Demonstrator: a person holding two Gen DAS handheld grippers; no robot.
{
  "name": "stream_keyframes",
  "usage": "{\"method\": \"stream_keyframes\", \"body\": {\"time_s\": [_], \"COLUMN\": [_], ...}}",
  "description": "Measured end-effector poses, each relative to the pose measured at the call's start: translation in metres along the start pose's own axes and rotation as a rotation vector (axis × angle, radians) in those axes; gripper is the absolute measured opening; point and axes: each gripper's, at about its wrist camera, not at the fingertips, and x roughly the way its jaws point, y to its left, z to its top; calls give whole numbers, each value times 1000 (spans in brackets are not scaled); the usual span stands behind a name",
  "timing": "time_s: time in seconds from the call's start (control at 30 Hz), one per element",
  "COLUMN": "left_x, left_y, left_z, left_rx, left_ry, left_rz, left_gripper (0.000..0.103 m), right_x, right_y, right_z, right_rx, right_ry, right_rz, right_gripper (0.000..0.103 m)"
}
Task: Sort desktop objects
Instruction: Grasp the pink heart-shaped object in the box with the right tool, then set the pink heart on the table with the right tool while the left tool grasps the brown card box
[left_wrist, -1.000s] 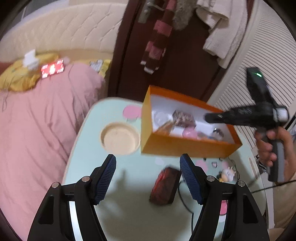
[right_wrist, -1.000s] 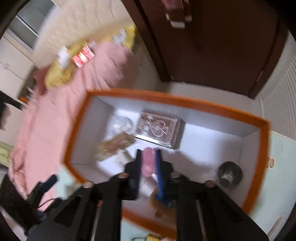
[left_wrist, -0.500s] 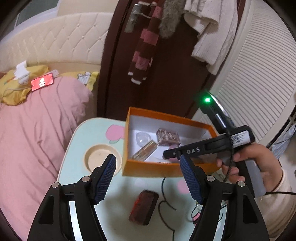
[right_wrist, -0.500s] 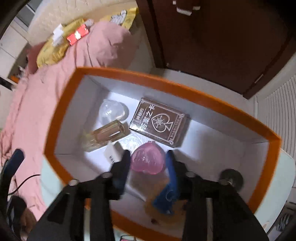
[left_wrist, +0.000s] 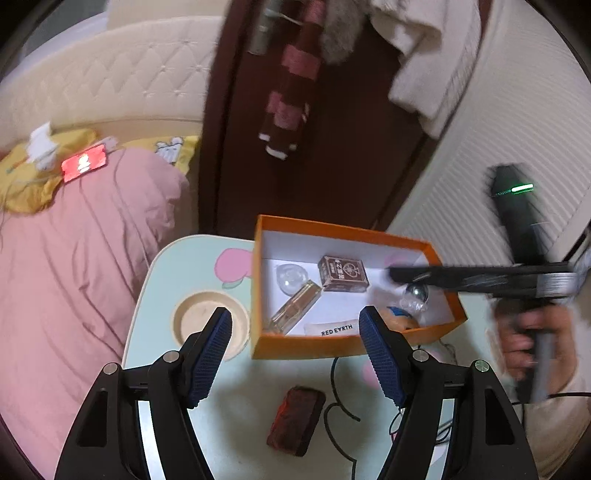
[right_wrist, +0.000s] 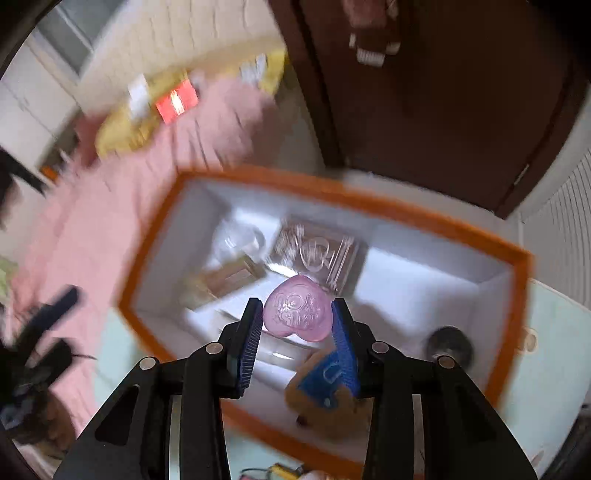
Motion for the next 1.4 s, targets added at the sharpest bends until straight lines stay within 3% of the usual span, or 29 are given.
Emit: {"method": "stream_keyframes", "body": {"time_s": [0.1, 0.27, 0.33, 0.43, 0.57, 0.83, 0.97, 1.1, 1.17, 1.3, 1.4], "left_x": [21, 78, 105, 126, 143, 160, 168, 174, 174, 168, 146], "left_y": [-18, -59, -72, -76, -83, -90, -89, -91, -91, -91, -95], "left_z": [21, 47, 51, 54, 53, 47, 46, 44, 44, 40, 45], "left_rx": [46, 121, 130, 93, 96, 116, 81, 99, 120, 130, 149], "left_ry": [62, 185, 235, 259, 265, 281, 314, 356, 340, 313, 228], "left_rz": [-16, -5, 51, 76, 121, 146, 79, 66, 80, 49, 33], "left_gripper": [71, 70, 67, 65, 60, 56, 57, 55, 28, 18, 18], "right_x": [-55, -101, -105, -97, -63, -41, -46, -48, -46, -41, -44], "right_y": [-14, -30, -39, -44, -46, -46, -48, -52, -55, -57, -56], "right_z": [-20, -81, -105, -145, -166, -168, -170, -178, -178, -182, -182], "right_rx": [32, 65, 87, 125, 140, 85, 106, 115, 120, 124, 126], "right_ry": [-146, -252, -256, -218, -184, -215, -262, -296, -291, -276, -267], "right_rz": [106, 167, 141, 60, -58, -137, -96, -67, -64, -59, -58], "right_gripper": [40, 40, 40, 40, 40, 40, 41, 44, 44, 44, 44]}}
